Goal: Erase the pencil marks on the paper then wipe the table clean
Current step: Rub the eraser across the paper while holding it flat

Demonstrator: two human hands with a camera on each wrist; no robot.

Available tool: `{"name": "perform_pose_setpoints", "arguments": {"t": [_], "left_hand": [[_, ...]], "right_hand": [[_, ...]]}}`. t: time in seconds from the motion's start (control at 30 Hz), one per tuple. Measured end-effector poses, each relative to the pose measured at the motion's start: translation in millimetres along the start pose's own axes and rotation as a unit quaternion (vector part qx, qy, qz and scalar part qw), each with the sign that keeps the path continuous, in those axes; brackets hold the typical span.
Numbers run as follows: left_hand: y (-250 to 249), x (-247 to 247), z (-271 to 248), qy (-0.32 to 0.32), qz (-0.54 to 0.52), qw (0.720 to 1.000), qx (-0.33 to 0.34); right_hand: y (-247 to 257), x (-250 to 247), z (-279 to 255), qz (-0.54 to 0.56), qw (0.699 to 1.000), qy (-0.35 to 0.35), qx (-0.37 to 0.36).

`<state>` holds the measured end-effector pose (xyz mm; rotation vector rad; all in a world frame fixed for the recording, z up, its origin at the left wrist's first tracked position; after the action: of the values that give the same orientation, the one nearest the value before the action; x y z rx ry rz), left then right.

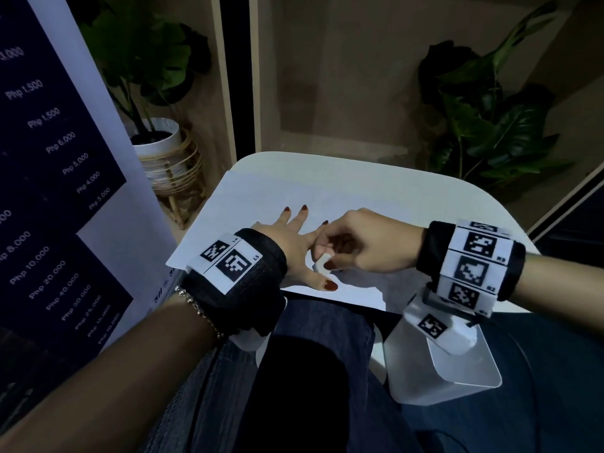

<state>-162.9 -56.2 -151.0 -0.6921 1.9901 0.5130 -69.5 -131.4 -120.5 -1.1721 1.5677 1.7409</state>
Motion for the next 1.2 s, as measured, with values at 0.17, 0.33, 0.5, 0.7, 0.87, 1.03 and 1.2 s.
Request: {"name": "perform_pose_setpoints", "arguments": {"t": [0.17,0.33,0.5,0.7,0.87,1.03,1.2], "left_hand": [[0.2,0.9,-0.9,-0.009,0.016,1.000,0.000],[-0.7,-2.8,-3.3,-0.018,0.016,1.000,0.002],[-3.3,-6.0,-5.2,-0.020,0.010,1.000,0.009],[-19.8,-3.8,-1.8,-0.072,0.035,0.996,-0.036],[-29.2,-0.9,0.5,-0.081,0.027,0.994,-0.071],[-31.6,-1.6,0.3,-0.085,0.030,0.993,-0.081],[-31.9,-1.6,0.9,-0.086,0.039,0.992,-0.086]], "right_hand": [[-13.2,-13.3,-15.3,-0.018,0.999,0.024,0.029],[-21.9,-34.1,-18.0,-0.081,0.995,0.004,0.056],[-35.3,-51.4,-23.4,-0.036,0.987,-0.118,0.106],[-26.8,-25.3,-37.9,-0.015,0.991,-0.122,0.045],[-23.3,-17.1,-38.8,-0.062,0.994,-0.087,0.012],[-29.9,-30.4,-36.6,-0.102,0.990,-0.093,0.032],[-19.8,-17.3,-30.1,-0.074,0.996,-0.056,0.010]]}}
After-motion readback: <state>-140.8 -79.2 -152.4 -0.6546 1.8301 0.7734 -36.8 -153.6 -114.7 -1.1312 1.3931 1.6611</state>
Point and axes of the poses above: each hand's wrist, its own z-axis towards the middle knuckle, its own x-axis out of the palm, y = z × x, the point moved 5 cm from there along z, towards the middle knuckle, and after that the axes turned 15 degrees about -x, right-handed, at the moved point
